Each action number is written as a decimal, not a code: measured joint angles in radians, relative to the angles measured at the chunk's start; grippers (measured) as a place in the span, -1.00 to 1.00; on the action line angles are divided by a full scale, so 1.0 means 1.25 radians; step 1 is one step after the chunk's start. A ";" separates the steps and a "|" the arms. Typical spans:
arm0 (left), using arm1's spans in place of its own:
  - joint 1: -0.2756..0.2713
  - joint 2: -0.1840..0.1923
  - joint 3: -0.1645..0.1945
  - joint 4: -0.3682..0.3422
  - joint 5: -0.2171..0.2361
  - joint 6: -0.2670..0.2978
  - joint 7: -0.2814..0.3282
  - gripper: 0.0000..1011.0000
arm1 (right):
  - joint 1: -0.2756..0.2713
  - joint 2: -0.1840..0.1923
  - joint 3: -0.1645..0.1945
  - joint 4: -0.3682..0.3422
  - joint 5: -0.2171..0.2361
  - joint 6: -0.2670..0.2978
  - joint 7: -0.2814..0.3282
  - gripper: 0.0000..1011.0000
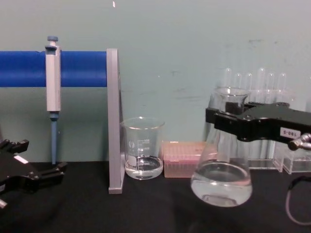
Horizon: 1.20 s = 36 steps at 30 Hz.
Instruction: Grasp the erlenmeyer flask with one hand, shake it three times, then place it back.
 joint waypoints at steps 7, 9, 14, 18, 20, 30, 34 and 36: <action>0.000 0.000 0.000 0.000 0.000 0.000 0.000 0.98 | 0.013 0.020 -0.028 0.000 0.030 -0.015 0.045 -0.10; 0.000 0.000 0.000 0.000 0.000 0.000 0.000 0.98 | 0.016 0.023 -0.033 0.001 0.035 -0.018 0.053 -0.10; 0.000 0.000 0.000 0.000 0.000 0.000 0.000 0.98 | 0.026 0.035 -0.050 0.007 0.049 -0.032 0.080 -0.10; 0.000 0.000 0.000 0.000 0.000 0.000 0.000 0.98 | 0.035 0.047 -0.062 0.018 0.060 -0.049 0.104 -0.10; 0.000 0.000 0.000 0.000 0.000 0.000 0.000 0.98 | 0.040 0.052 -0.068 0.024 0.064 -0.058 0.114 -0.10; 0.000 0.000 0.000 0.000 0.000 0.000 0.000 0.98 | 0.058 0.076 -0.091 0.056 0.083 -0.100 0.141 -0.10; 0.000 0.000 0.000 0.000 0.000 0.000 0.000 0.98 | 0.064 0.081 -0.100 0.069 0.087 -0.112 0.145 -0.10; 0.000 0.000 0.000 0.000 0.000 0.000 0.000 0.98 | 0.066 0.083 -0.104 0.075 0.088 -0.116 0.145 -0.10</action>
